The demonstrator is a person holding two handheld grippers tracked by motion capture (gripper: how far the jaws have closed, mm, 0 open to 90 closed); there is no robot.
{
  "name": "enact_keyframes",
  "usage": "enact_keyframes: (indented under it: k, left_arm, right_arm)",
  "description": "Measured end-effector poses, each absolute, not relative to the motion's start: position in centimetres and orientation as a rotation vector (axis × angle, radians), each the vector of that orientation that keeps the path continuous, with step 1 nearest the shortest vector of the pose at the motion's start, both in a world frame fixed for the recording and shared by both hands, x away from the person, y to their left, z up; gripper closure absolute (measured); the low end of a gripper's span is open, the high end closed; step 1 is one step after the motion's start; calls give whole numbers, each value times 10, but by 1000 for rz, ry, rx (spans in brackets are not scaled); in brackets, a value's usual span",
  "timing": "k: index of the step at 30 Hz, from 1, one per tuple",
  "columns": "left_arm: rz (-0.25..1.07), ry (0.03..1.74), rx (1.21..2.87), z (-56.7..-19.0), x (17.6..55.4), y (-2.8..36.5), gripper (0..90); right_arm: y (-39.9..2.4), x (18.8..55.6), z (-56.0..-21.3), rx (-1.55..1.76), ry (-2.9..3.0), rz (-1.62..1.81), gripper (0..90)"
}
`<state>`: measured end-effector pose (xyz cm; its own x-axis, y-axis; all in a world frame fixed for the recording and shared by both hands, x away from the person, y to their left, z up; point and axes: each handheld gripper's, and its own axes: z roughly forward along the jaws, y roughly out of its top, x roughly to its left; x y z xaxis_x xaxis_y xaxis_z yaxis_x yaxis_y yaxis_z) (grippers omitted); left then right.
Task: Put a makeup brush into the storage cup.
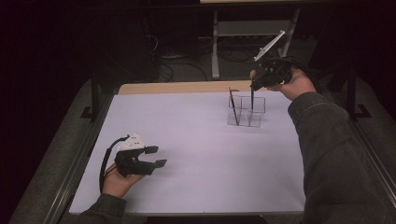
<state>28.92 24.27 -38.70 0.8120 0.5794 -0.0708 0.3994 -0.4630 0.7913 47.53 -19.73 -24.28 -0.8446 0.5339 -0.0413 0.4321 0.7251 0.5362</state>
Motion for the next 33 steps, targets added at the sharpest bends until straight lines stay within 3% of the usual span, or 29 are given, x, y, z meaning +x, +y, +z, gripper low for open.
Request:
enact_keyframes:
  k: [33]
  left_arm:
    - [275,709,2116,-387,288,247,372]
  right_arm:
    - [-188,493,-262,847,2731,743,829]
